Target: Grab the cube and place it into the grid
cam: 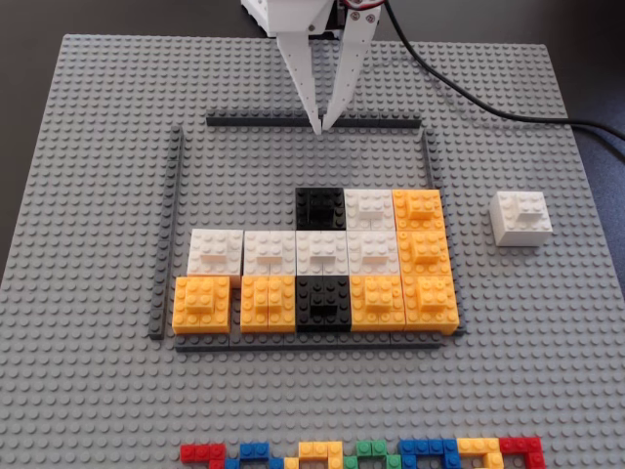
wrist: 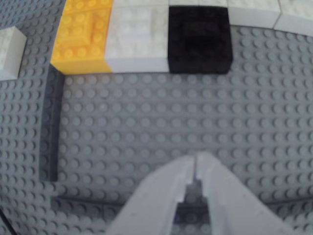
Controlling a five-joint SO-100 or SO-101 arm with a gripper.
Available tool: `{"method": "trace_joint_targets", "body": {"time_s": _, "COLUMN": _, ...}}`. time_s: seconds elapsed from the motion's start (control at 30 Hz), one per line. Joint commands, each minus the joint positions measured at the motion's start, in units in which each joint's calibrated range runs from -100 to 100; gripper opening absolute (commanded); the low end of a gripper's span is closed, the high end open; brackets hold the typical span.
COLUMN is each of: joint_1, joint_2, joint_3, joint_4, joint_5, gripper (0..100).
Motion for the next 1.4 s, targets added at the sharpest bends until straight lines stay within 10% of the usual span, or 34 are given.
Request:
{"method": "trace_joint_targets", "body": {"time_s": 0.0, "joint_1": 2.5, "joint_2": -2.1, "joint_3": 0.5, "joint_4": 4.5, "joint_5": -1.8, "gripper": 0}}
{"method": "trace_joint_targets", "body": {"time_s": 1.37, "joint_1": -3.1, "joint_2": 13.7, "joint_3": -20.1, "joint_4": 3.5, "joint_5": -1.8, "gripper": 0}}
